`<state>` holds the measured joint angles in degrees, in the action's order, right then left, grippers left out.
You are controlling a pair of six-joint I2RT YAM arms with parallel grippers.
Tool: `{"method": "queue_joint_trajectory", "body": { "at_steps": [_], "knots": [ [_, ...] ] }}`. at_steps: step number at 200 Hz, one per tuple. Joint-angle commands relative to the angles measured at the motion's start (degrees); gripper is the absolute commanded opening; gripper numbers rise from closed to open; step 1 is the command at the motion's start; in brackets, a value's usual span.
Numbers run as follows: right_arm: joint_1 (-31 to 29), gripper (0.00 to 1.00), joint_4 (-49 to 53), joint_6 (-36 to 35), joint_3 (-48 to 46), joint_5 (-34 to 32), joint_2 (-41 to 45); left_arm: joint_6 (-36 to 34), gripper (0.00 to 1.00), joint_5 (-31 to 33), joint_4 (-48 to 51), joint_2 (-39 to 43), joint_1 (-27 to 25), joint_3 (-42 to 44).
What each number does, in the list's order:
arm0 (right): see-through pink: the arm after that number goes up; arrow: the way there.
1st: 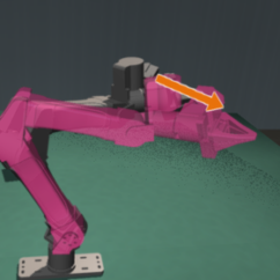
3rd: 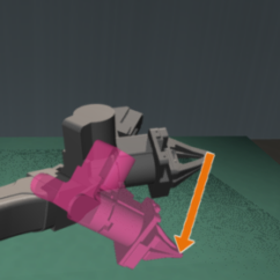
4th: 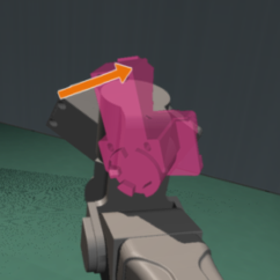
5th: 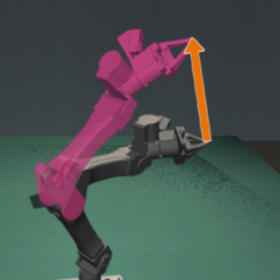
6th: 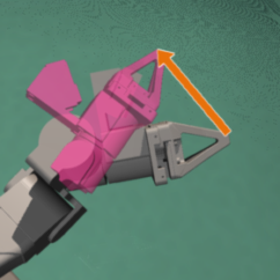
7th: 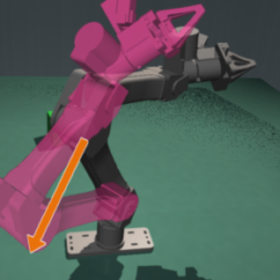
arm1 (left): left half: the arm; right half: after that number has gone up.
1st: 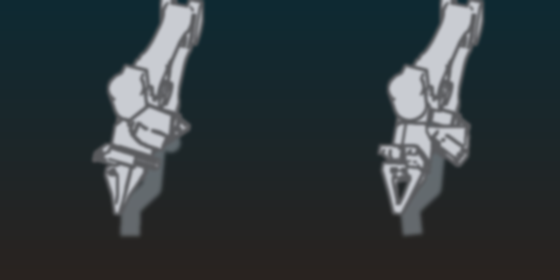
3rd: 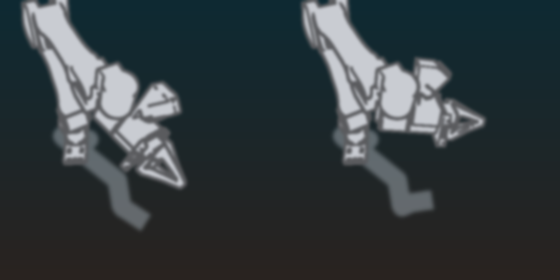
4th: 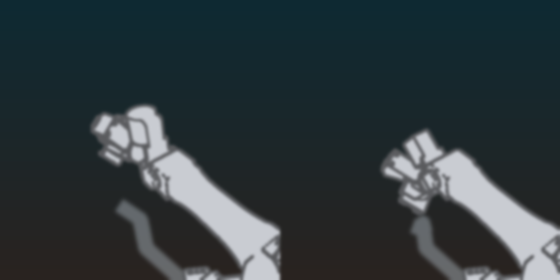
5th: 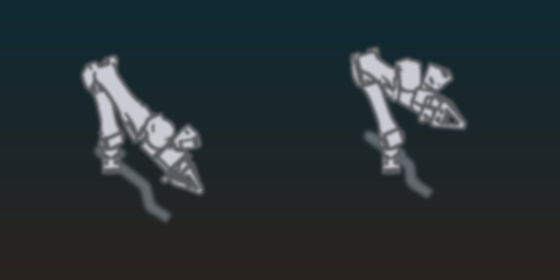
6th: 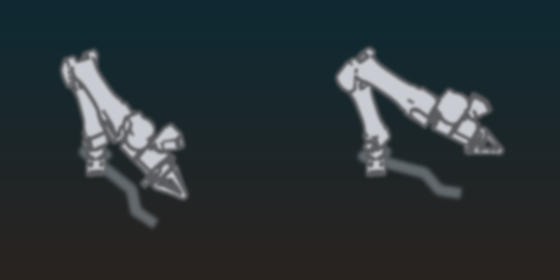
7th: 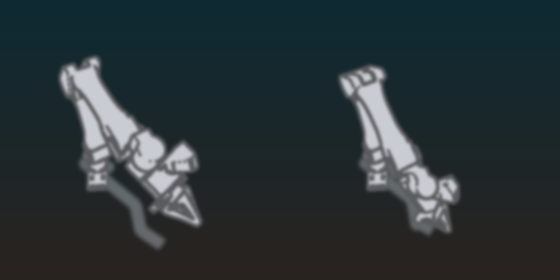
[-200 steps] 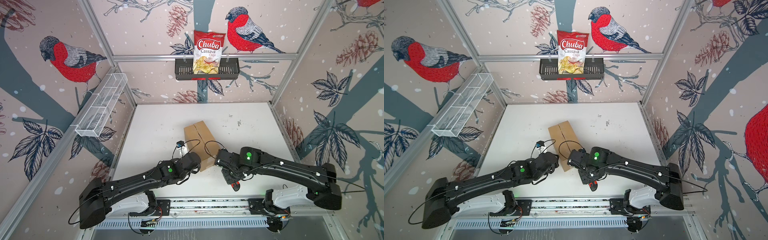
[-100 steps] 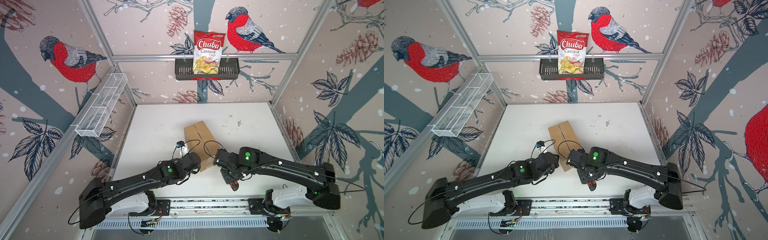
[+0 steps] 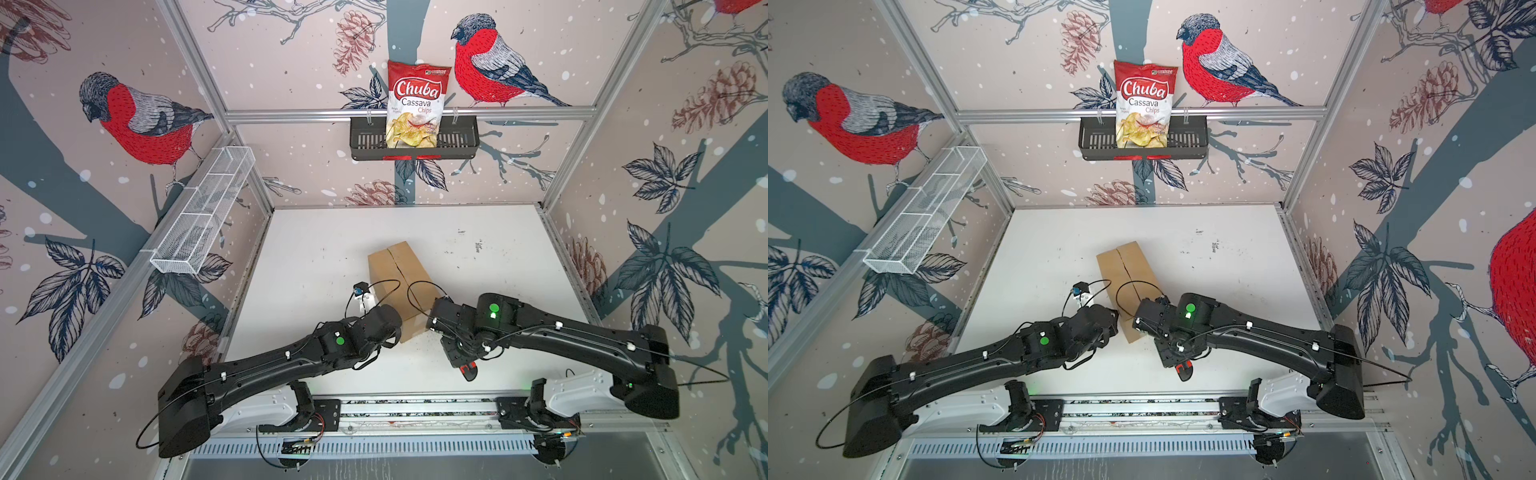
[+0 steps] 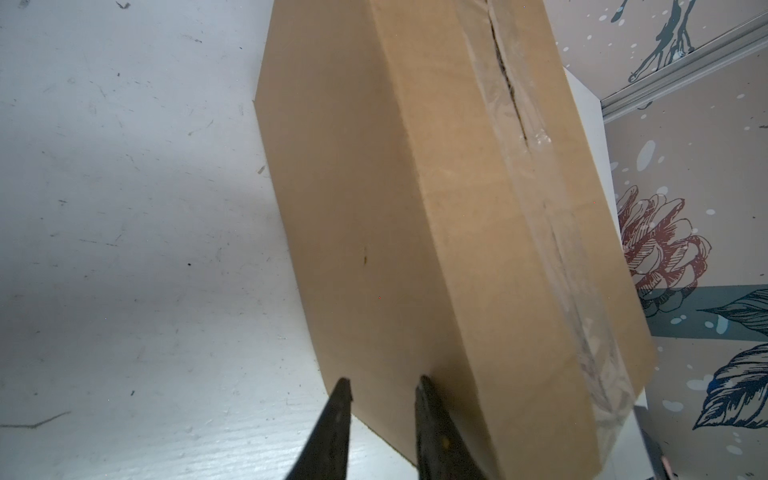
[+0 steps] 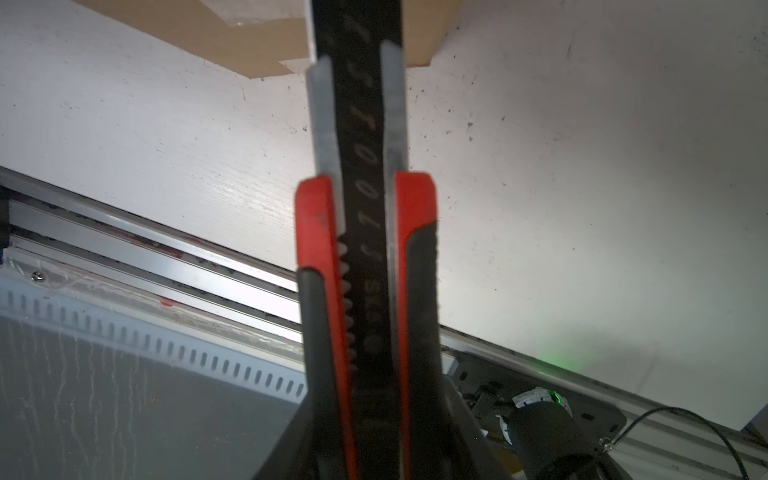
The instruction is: Unpack the express box
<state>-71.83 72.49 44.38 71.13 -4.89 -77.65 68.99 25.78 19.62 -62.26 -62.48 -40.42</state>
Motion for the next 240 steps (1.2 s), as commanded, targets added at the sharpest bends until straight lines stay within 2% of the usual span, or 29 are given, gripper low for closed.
{"method": "queue_joint_trajectory", "body": {
  "at_steps": [1, 240],
  "knots": [
    [0.11, 0.06, 0.79, -0.79, 0.03, -0.84, -0.13, 0.44, 0.33, 1.4, -1.02, 0.38, -0.12, 0.17],
    [1.08, 0.06, 0.79, -2.63, 3.13, -0.95, -2.82, 0.18, 0.33, 1.45, -3.04, 0.03, -0.12, 1.14]
  ]
}}
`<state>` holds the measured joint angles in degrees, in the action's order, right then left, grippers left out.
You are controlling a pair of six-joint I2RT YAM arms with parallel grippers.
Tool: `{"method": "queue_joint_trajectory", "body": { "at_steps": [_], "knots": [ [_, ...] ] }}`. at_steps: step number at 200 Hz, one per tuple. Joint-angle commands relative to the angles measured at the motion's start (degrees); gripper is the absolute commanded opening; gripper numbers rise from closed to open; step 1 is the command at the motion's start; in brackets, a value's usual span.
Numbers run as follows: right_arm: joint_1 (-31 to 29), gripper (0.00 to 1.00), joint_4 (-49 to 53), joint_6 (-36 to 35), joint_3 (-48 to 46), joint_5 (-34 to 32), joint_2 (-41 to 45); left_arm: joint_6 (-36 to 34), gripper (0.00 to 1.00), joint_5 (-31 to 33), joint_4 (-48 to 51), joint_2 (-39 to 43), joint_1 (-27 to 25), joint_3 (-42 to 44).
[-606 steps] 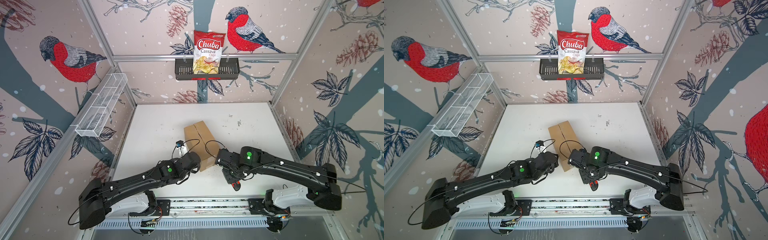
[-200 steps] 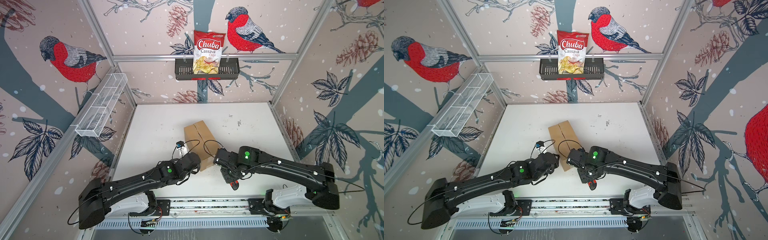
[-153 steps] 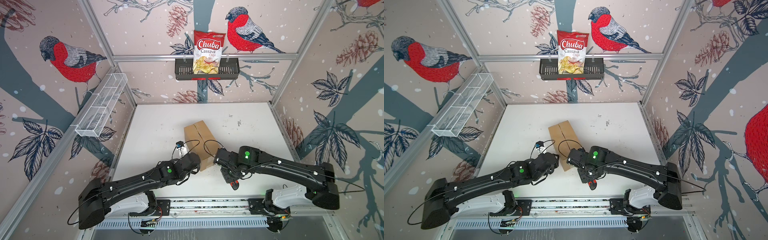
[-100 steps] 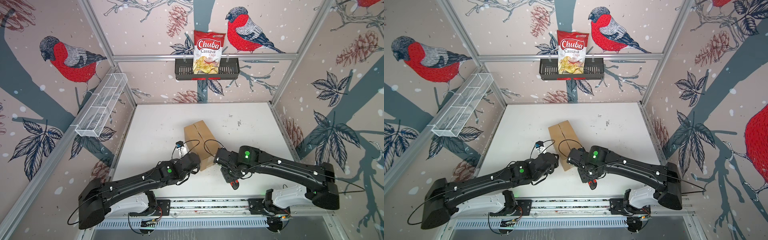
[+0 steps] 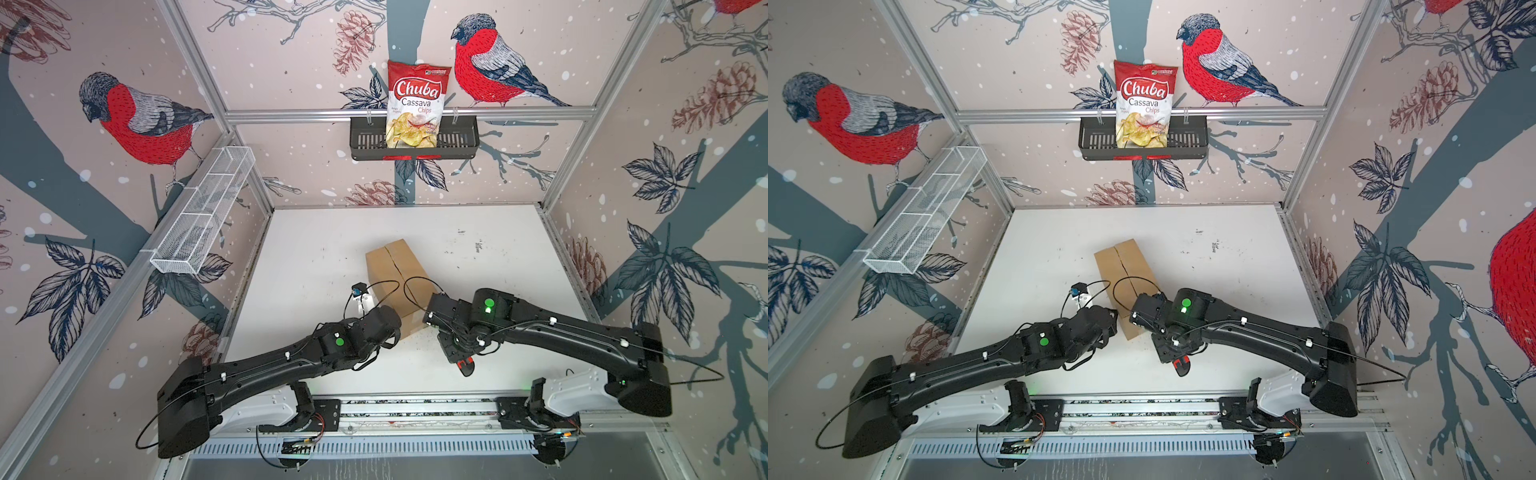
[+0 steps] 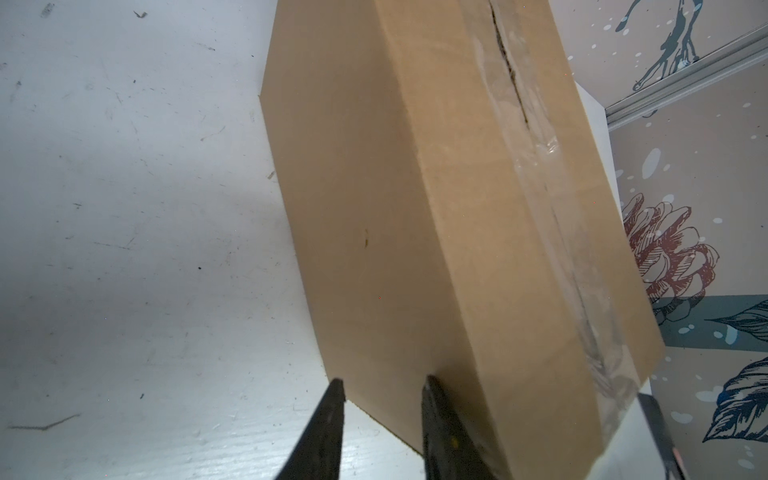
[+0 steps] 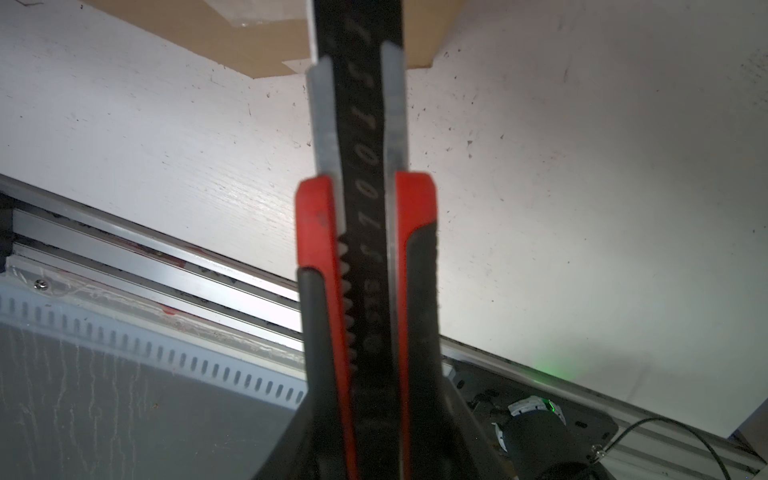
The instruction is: Unpack the express box
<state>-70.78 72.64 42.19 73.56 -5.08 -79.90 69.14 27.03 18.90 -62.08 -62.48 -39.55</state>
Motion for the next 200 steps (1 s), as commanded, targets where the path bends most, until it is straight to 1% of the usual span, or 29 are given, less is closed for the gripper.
{"method": "queue_joint_trajectory", "body": {
  "at_steps": [1, 200],
  "knots": [
    [0.03, 0.06, 0.65, -0.45, 0.71, -0.78, -0.59, 0.03, 0.33, 0.12, -2.39, -0.1, -0.11, 0.26],
    [0.03, 0.06, 0.1, -2.51, 3.15, 0.03, -3.95, -1.03, 0.31, -0.3, -5.24, -1.28, -0.11, 0.2]
  ]
}}
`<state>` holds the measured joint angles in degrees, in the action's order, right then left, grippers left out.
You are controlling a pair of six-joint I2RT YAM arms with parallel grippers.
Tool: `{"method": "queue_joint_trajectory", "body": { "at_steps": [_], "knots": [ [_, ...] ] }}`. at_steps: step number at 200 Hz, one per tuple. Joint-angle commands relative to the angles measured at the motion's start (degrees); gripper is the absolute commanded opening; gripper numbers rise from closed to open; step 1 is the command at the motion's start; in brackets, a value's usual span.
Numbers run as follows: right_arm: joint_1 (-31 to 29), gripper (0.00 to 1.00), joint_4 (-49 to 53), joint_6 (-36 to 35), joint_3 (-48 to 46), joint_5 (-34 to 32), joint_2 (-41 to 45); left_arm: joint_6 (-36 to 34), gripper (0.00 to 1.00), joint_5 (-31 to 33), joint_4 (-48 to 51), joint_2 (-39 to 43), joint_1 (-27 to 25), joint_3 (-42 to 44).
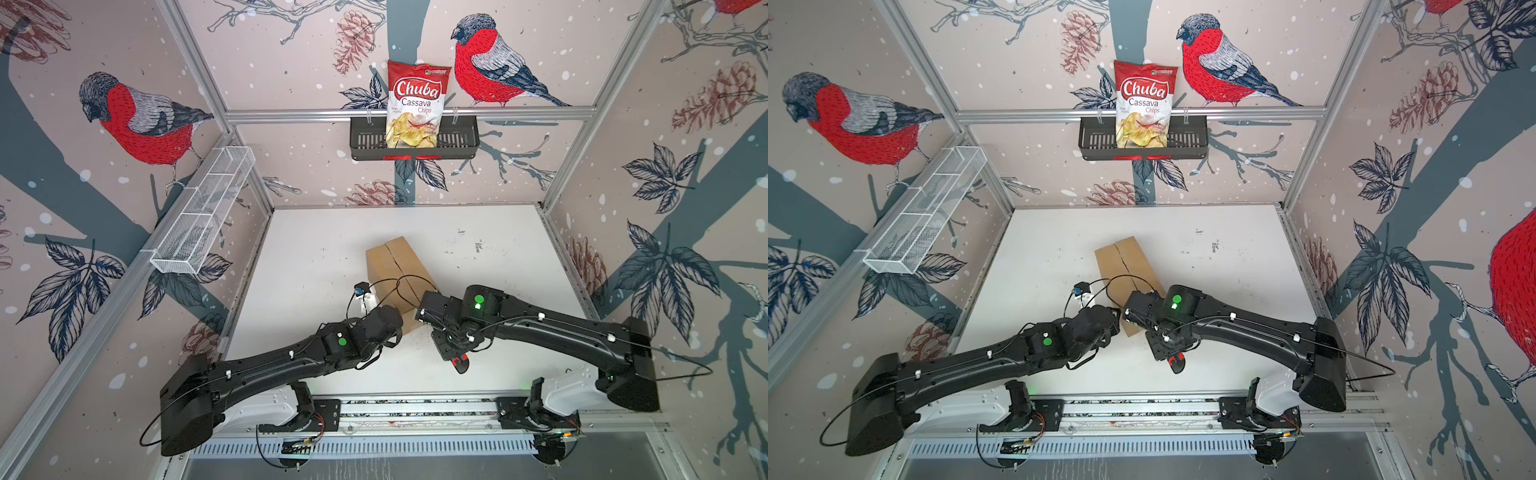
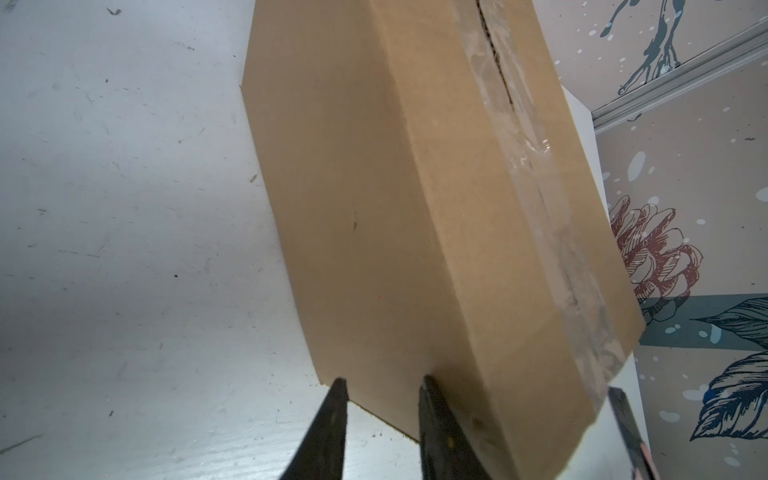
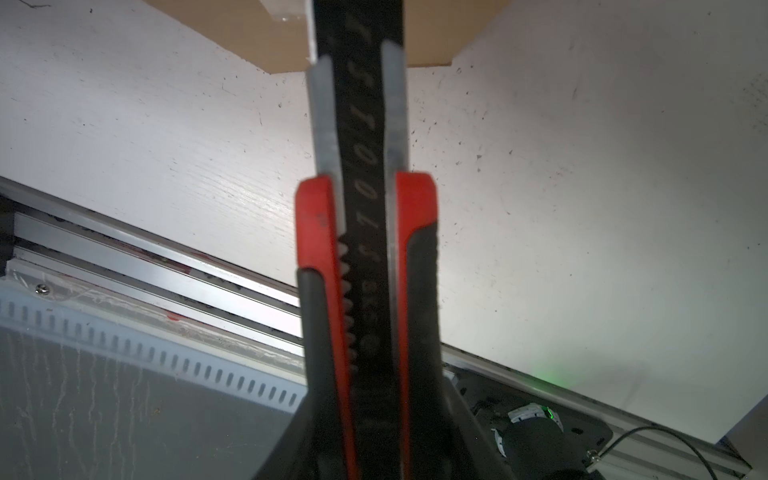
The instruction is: Unpack the express box
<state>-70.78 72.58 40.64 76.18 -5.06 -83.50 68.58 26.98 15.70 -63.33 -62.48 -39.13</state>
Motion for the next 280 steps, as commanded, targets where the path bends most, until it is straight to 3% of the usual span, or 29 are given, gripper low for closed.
{"method": "queue_joint_trajectory", "body": {
  "at_steps": [1, 280],
  "knots": [
    [0.03, 0.06, 0.18, -0.98, 0.54, 0.03, -0.34, -0.46, 0.31, -0.26, -2.07, -0.04, -0.1, -0.23],
    [-1.0, 0.05, 0.21, -2.06, 4.9, -0.02, -4.46, -1.42, 0.3, -0.35, -5.16, -0.06, -0.55, 0.29]
  ]
}}
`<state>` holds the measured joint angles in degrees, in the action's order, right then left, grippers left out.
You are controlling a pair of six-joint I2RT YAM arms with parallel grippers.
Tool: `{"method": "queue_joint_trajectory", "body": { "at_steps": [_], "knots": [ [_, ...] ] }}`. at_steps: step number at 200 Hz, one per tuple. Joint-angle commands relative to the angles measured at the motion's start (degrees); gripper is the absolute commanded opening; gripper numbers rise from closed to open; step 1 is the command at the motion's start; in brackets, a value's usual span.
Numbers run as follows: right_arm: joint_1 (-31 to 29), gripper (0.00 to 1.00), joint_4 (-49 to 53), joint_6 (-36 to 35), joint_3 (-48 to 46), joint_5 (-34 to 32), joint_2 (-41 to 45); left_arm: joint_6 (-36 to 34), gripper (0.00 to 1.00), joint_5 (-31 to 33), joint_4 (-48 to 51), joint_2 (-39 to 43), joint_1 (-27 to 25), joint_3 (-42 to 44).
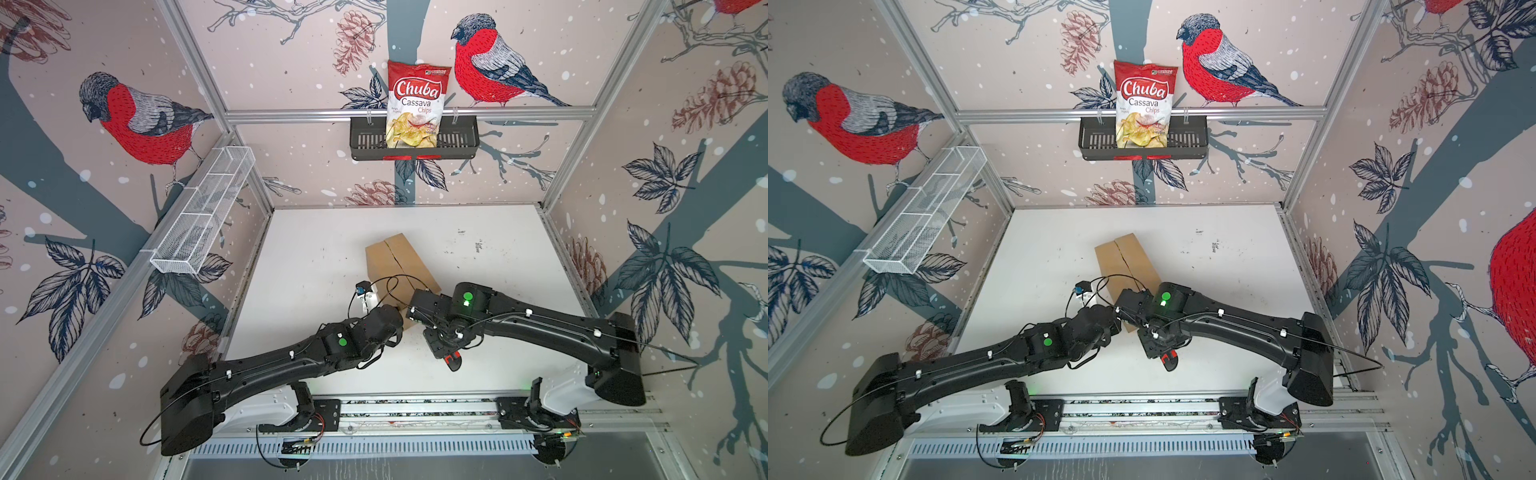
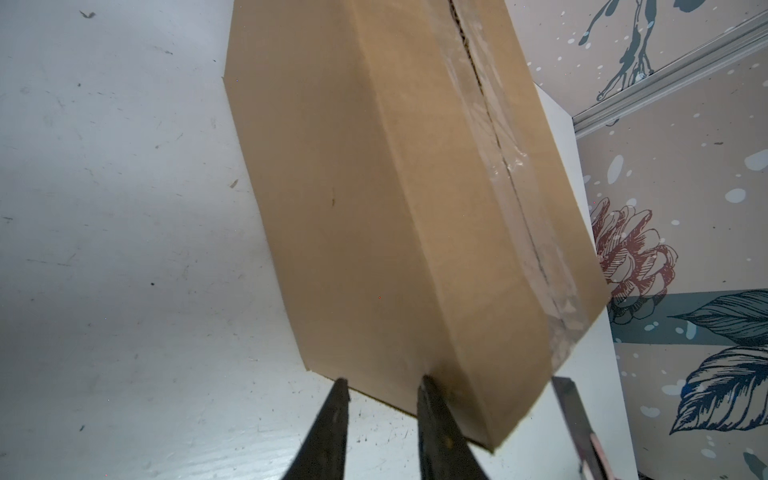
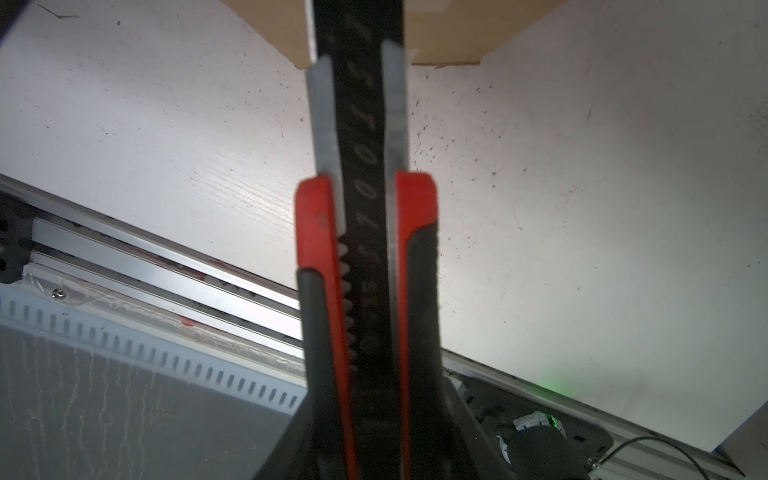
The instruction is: Unpack the express box
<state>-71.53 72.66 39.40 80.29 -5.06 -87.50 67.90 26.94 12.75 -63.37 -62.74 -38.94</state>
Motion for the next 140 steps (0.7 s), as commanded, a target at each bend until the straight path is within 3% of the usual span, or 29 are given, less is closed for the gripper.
{"method": "queue_joint_trajectory", "body": {
  "at_steps": [1, 140],
  "knots": [
    [-0.27, 0.05, 0.11, -0.81, 0.81, 0.02, -0.51, -0.75, 0.3, -0.35, -2.21, -0.05, -0.28, 0.09],
    [-1.49, 0.05, 0.45, 1.0, -0.89, -0.42, 1.61, -0.05, 0.3, 1.06, -0.97, 1.13, -0.45, 0.27]
  ]
}}
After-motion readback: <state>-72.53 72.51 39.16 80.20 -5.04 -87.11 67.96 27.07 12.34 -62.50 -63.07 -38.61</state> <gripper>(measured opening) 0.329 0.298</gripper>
